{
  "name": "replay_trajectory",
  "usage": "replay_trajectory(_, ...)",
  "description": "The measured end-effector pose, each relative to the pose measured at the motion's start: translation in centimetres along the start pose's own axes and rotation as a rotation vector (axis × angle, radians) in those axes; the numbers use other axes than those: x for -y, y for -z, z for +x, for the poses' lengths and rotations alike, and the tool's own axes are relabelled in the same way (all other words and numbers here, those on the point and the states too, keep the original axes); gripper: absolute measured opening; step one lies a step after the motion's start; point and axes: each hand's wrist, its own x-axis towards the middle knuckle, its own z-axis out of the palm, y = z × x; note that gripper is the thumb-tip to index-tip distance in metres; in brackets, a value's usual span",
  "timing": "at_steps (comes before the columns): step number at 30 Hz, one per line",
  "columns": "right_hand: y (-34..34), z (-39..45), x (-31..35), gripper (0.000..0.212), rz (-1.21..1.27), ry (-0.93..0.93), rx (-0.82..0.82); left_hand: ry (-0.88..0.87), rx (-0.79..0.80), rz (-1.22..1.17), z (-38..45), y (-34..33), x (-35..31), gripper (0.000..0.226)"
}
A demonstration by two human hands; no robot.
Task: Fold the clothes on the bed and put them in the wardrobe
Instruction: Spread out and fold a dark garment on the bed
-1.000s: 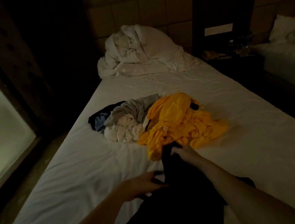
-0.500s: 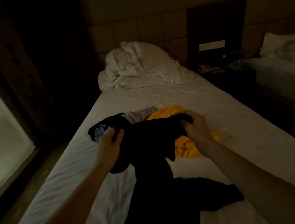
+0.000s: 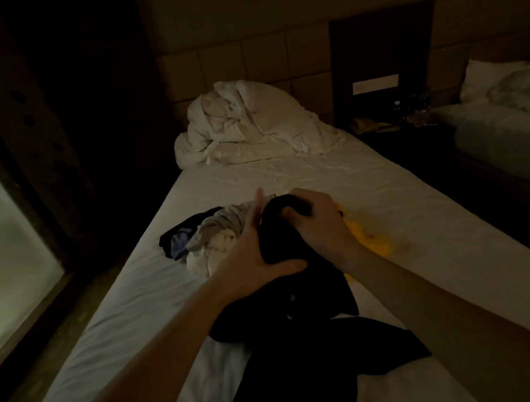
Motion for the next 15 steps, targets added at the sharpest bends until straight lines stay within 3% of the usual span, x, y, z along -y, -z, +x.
replay_trajectory(3, 0.6, 0.1, 0.5, 0.013, 0.059, 0.055, 0.14, -0.065, -0.172, 0.108, 1.1, 0.5, -1.1, 0.033)
replay_trajectory(5, 1.6, -0.2, -0.8, 0.051, 0.118, -0.009, 0.228, -0.005, -0.342, 0.009, 1.2, 1.9, -1.3, 0.023)
replay_trajectory(7, 1.8, -1.4, -3.0, 0.087, 0.358, -0.222, 0.334, 0.086, -0.505, -0.359, 1.0, 3.4, -1.7, 0.021)
replay_trajectory(8, 1.3, -2.3, -4.0, 0.092, 0.451, -0.325, 0.4, 0.114, -0.546, -0.517, 0.9, 4.0, -2.1, 0.018)
replay_trajectory(10, 0.2, -3.8, -6.1, 0.081, 0.504, -0.495, 0.519, 0.158, -0.567, -0.687, 0.8, 5.0, -2.6, 0.013)
replay_trajectory(12, -0.5, -4.7, -6.9, 0.056, 0.589, -0.552, 0.584, 0.205, -0.594, -0.767, 0.4, 6.2, -2.4, 0.018)
replay_trajectory(15, -0.4, -3.7, -5.6, 0.021, 0.608, -0.531, 0.397, 0.294, -0.602, -0.777, -1.3, 9.1, 0.0, 0.026)
